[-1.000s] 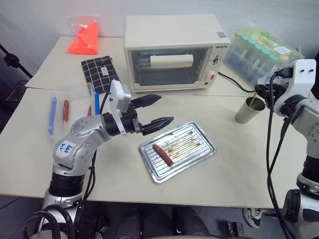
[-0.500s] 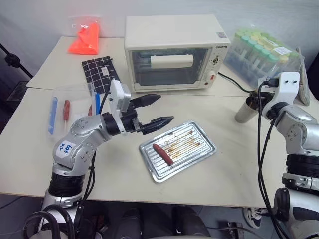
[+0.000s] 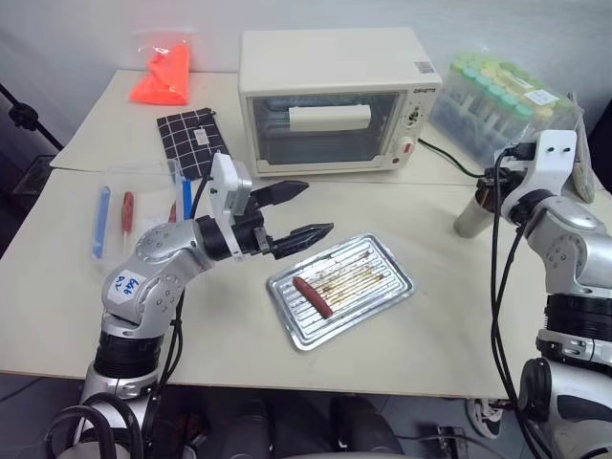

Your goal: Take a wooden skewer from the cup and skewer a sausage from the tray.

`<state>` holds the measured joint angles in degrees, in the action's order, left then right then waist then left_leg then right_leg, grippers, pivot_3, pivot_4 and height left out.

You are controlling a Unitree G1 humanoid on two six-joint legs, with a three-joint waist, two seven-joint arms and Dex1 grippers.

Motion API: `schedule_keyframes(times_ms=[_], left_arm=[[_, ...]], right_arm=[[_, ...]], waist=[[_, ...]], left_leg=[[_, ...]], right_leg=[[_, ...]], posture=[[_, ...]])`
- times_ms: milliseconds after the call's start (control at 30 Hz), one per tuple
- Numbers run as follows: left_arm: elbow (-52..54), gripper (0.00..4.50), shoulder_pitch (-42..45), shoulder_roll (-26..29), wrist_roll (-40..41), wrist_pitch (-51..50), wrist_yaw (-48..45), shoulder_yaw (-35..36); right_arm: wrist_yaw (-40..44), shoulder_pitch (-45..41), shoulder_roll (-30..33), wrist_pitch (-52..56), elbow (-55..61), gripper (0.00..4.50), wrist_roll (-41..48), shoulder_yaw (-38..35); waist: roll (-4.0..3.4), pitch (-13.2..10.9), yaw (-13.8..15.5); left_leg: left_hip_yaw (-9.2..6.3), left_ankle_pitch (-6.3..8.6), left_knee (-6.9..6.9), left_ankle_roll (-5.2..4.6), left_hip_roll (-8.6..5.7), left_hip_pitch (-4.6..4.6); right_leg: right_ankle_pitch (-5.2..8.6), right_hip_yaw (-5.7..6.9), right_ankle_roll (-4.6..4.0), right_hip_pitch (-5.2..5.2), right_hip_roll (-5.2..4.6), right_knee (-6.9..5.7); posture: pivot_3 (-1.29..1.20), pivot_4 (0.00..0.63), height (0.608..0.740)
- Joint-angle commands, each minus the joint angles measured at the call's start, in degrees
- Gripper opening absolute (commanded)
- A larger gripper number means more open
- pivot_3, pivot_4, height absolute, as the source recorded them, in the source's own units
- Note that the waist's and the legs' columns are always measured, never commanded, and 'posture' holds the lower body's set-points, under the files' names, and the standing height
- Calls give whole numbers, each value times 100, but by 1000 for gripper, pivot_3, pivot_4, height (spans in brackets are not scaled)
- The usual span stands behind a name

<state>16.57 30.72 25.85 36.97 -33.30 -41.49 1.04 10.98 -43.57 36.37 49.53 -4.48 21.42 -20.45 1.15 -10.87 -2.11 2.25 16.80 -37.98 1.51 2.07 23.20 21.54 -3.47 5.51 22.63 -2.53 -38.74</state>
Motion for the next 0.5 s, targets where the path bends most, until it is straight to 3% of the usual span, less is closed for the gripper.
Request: schedule_keyframes(times_ms=[33, 133, 233, 333, 500], left_arm=[[93, 4500, -10, -22, -44, 174, -74, 18], [103, 4500, -35, -61, -62, 244, -57, 49], [93, 4500, -36, -149, -98, 349, 45, 103], [4, 4500, -2, -285, -258, 520, 214, 95], [-414, 4500, 52, -644, -701, 929, 436, -116]], right_arm=[[-201, -829, 459, 998, 821, 66, 513, -722], [-711, -1695, 165, 2341, 944, 66, 917, -1489], [-1552, -2864, -1038, 3981, 1079, 66, 817, -3018], [-2672, -3332, -2436, 4297, 1529, 66, 814, -4169], [-3848, -3131, -4309, 4297, 2631, 66, 1504, -4789]], waist=[[0, 0, 10], [0, 1, 2], [-1, 1, -33], [-4, 3, -95], [-8, 6, -93]], left_leg=[[-1, 0, 1, 0, 1, 0], [-4, 0, 5, 0, 6, 0], [-2, 0, 3, 0, 6, -2], [-5, -3, 5, 4, 8, -3], [-4, -6, 10, 7, 0, 18]], right_leg=[[0, 2, 0, 2, 0, 0], [0, 4, -1, 1, 4, 4], [0, 1, -2, -2, 2, -1], [0, 3, -4, 3, 2, -16], [1, 4, -5, 31, -1, -27]], posture=[[0, 150, 740], [0, 150, 740], [0, 150, 740], [0, 150, 740], [0, 150, 740]])
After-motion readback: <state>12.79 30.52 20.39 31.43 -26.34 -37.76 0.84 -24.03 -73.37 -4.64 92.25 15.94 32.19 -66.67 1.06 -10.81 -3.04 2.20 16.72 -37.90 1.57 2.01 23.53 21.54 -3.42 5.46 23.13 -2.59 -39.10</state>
